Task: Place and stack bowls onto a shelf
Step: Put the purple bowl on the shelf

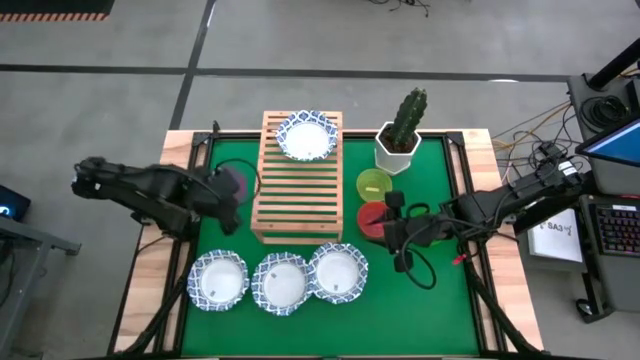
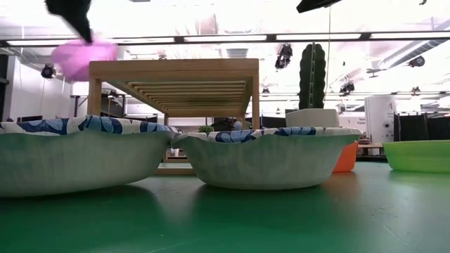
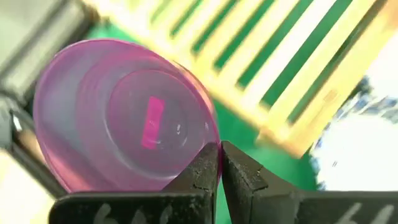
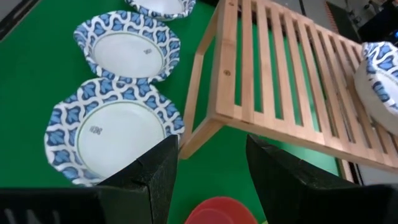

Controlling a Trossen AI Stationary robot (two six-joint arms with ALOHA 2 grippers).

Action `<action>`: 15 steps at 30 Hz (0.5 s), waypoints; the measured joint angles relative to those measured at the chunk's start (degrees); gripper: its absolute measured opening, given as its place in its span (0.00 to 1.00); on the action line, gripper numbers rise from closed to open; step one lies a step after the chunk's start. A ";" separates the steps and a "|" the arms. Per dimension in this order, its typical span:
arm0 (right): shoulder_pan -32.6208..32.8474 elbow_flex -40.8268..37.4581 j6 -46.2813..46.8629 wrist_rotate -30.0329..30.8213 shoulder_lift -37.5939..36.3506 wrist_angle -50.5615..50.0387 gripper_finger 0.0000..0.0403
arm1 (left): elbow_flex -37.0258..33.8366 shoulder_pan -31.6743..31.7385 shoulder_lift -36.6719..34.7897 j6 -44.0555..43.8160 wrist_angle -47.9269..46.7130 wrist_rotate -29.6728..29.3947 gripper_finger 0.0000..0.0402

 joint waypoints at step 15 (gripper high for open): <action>5.47 -2.65 4.89 -0.01 -0.34 -0.74 0.45 | 16.21 0.07 12.28 22.45 14.11 -2.24 0.00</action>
